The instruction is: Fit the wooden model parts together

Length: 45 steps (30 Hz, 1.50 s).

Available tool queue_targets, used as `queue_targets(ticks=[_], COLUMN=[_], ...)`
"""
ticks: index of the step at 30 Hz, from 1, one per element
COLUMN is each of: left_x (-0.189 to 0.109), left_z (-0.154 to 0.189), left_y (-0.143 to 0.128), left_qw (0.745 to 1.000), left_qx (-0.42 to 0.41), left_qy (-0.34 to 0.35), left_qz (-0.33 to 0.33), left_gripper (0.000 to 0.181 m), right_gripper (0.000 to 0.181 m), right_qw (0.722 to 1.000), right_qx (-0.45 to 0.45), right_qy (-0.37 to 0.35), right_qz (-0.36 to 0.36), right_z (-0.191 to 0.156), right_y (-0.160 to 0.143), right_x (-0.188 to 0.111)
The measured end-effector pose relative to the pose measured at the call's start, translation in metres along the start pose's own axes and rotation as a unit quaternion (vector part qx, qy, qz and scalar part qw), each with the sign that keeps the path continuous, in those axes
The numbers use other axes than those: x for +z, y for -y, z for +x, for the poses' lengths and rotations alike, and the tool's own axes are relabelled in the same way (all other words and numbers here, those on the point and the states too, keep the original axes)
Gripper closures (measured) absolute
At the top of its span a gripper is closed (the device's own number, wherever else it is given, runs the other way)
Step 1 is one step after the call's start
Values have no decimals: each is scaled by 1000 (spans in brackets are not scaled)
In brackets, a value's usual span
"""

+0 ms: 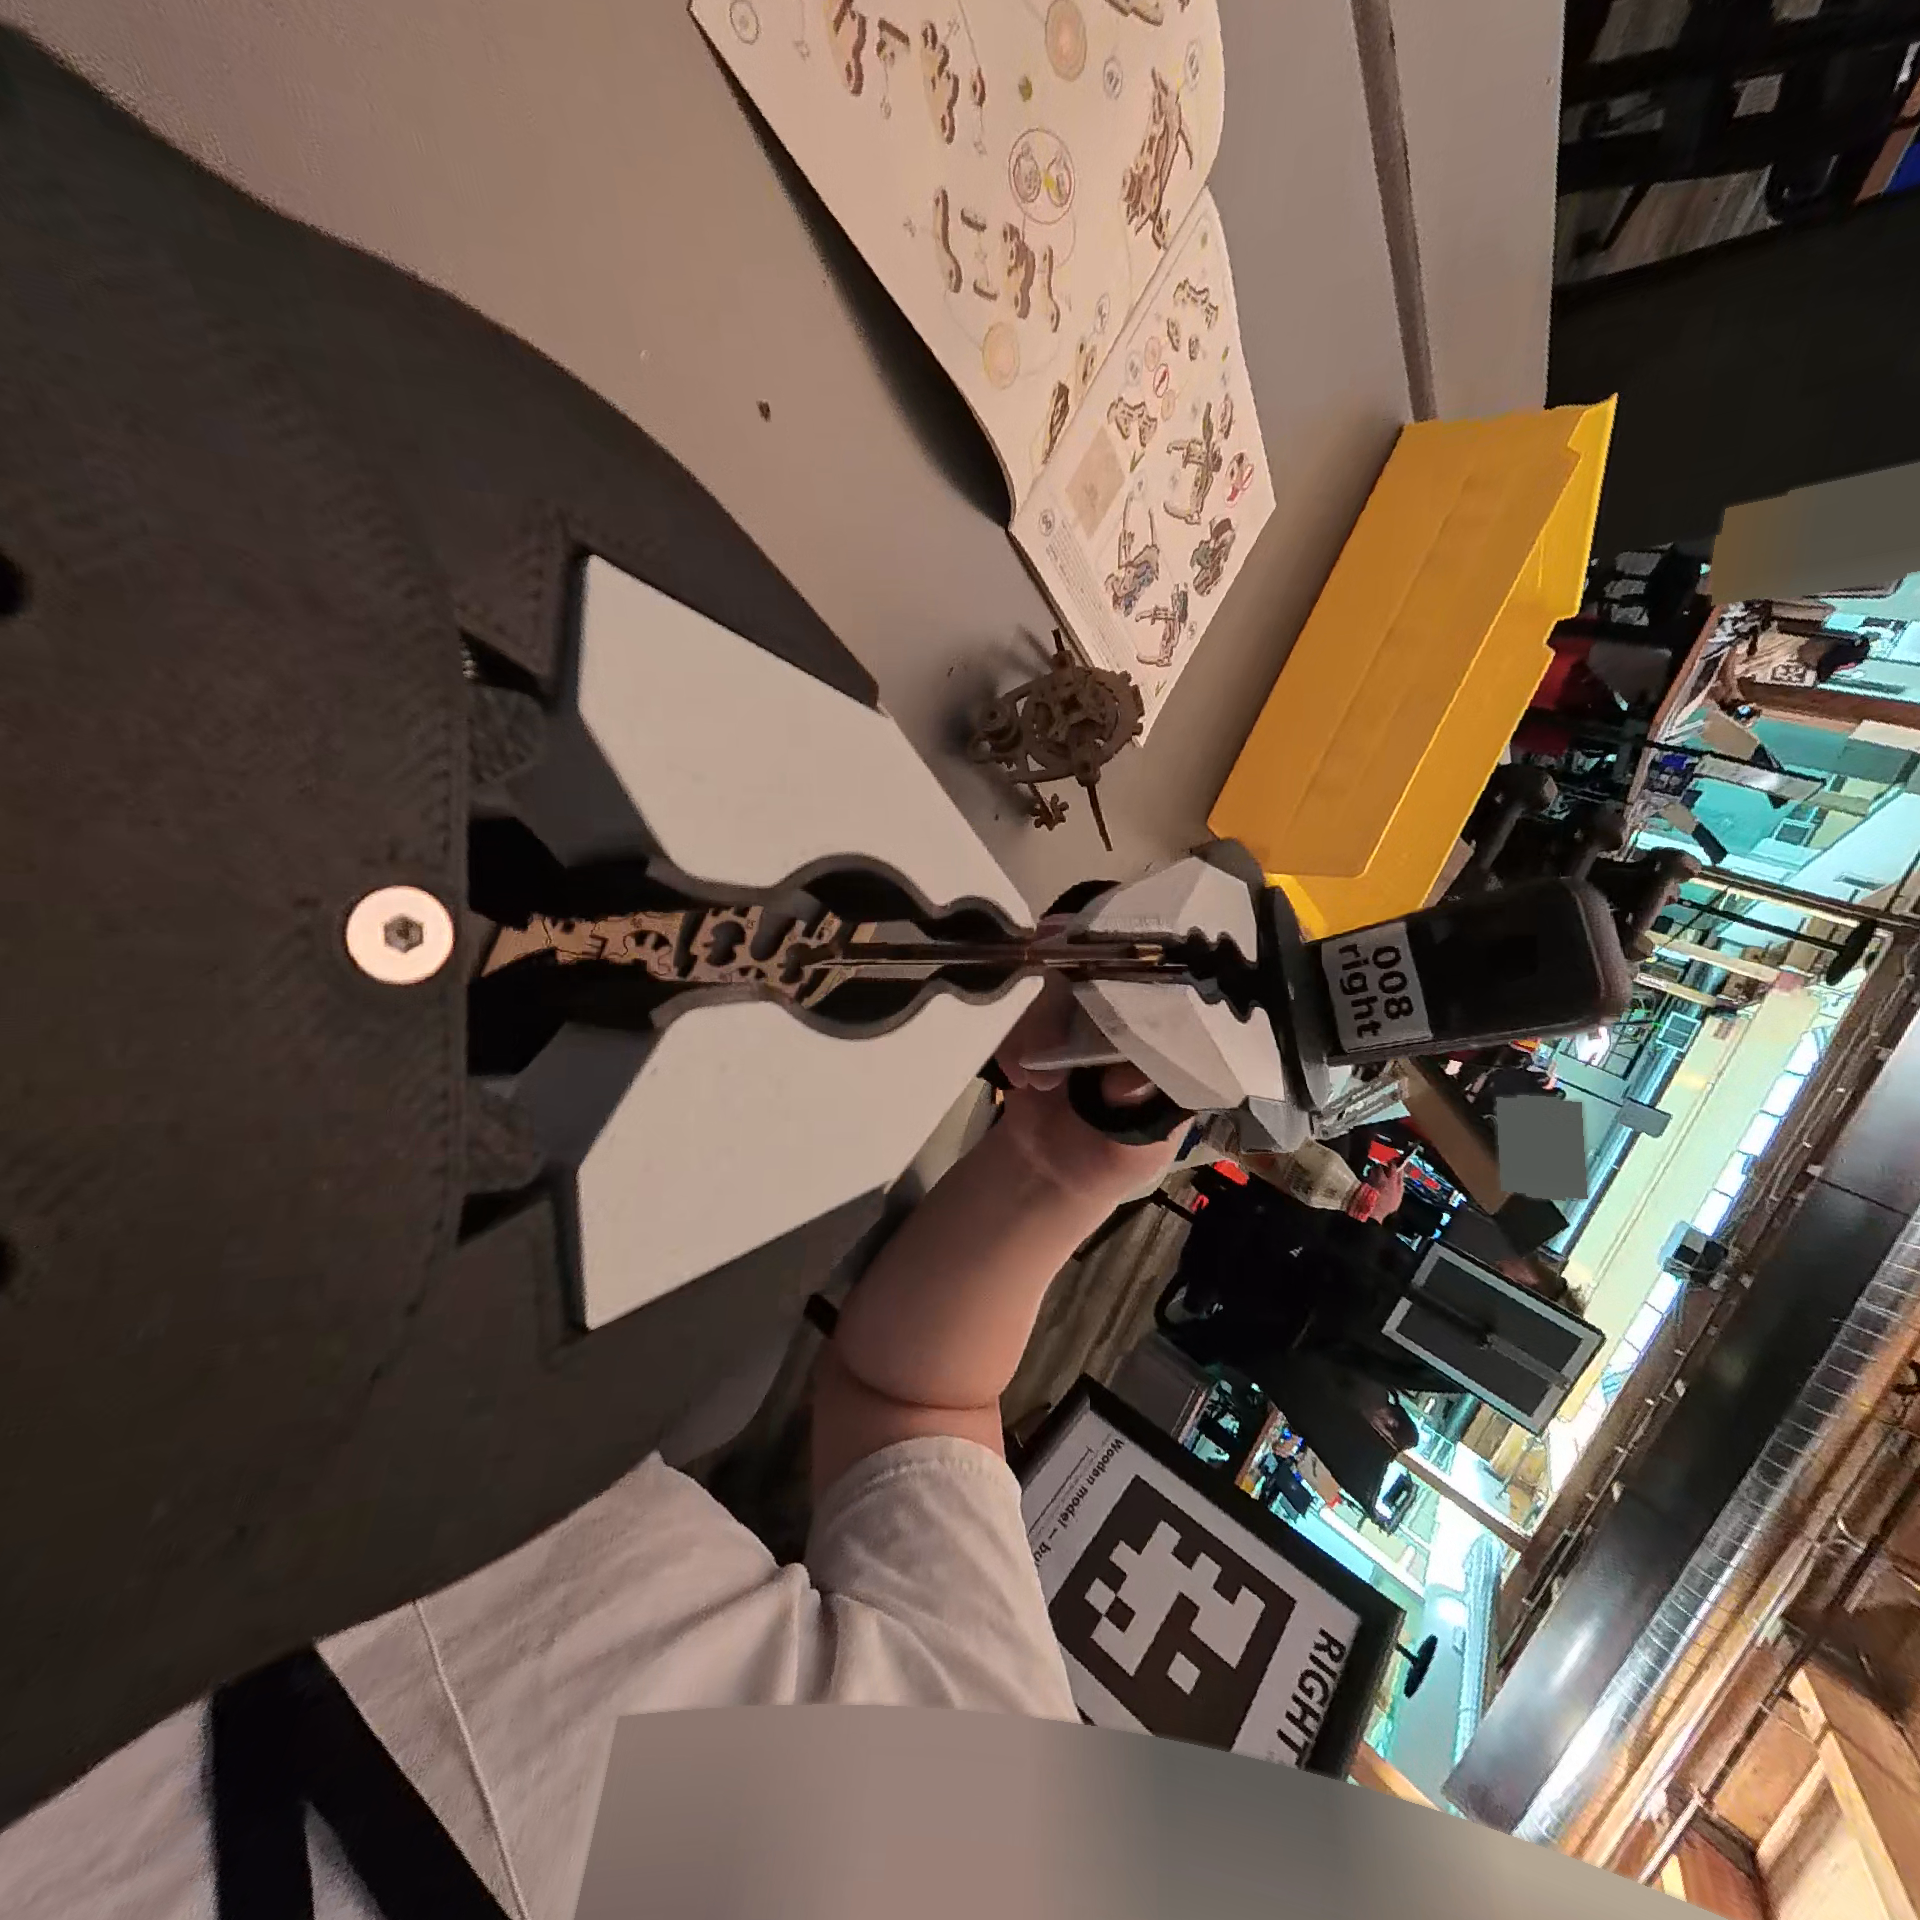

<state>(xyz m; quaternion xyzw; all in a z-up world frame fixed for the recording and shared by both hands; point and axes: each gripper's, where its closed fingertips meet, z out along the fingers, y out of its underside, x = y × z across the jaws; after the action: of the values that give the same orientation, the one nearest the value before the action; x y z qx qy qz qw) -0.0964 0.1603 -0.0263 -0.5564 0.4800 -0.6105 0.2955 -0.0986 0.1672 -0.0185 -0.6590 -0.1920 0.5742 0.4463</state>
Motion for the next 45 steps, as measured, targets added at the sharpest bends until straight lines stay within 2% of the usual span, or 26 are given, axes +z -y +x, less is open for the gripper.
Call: queue_targets(ticks=[14,20,26,45], left_x=[2,2,4,7], left_z=[-7,-3,-7,-11], left_y=[-5,-11,-9,-13], left_qw=[1000,999,999,996], left_qx=[-23,-47,-45,-82], left_qy=[13,-17,8,20], left_qz=[-5,-22,-13,-8], left_gripper=[181,181,181,181], right_gripper=[180,181,179,174], right_qw=[998,1000,999,998], right_qx=[60,24,30,-17], right_qy=[-6,-13,-20,-67], right_qz=[15,-9,19,-8], right_z=[11,8,12,23], right_y=[-2,-7,0,-5], right_x=[-1,1,-1,-3])
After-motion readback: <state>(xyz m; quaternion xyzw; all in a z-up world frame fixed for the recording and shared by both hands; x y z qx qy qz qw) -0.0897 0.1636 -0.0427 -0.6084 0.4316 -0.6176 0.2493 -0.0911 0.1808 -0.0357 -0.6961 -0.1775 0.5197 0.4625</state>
